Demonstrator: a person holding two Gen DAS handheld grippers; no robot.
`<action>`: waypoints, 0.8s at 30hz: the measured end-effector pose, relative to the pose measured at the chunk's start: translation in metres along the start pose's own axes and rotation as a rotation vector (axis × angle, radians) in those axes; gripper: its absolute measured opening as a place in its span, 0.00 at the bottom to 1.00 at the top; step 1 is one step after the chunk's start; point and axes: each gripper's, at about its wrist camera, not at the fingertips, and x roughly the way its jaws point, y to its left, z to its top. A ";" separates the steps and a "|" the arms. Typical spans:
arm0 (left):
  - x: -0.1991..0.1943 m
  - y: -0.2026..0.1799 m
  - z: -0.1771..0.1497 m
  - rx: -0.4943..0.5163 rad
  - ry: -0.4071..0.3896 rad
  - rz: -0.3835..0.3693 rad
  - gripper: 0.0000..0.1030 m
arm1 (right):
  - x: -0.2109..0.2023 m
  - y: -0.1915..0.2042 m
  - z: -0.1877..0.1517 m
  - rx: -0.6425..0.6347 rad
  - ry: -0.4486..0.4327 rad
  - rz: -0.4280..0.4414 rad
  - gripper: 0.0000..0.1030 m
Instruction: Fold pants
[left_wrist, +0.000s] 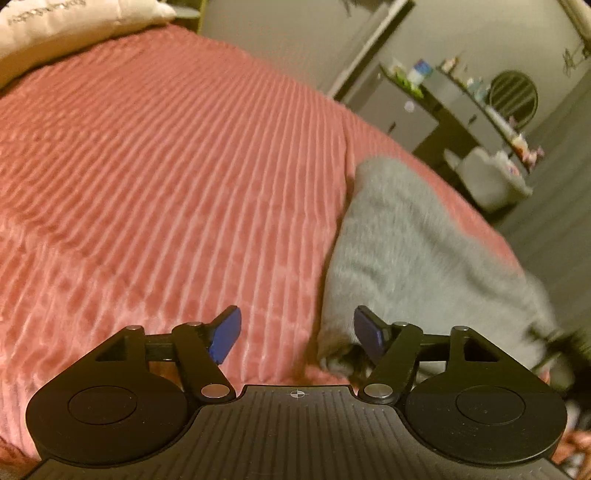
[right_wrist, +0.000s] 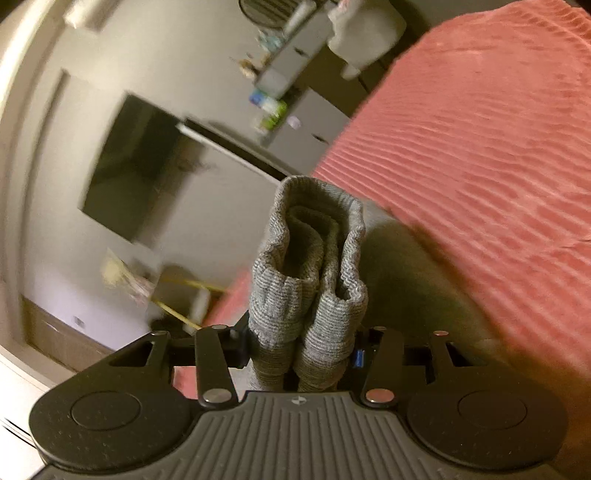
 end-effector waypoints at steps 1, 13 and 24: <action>-0.001 0.001 0.001 -0.001 -0.004 -0.004 0.78 | 0.008 -0.008 0.000 -0.001 0.044 -0.079 0.58; 0.019 -0.040 0.000 0.181 0.062 0.016 0.87 | -0.029 -0.026 0.013 -0.062 -0.009 -0.038 0.72; 0.032 -0.087 0.001 0.323 0.063 0.129 0.90 | -0.010 -0.028 0.007 -0.108 0.064 -0.111 0.78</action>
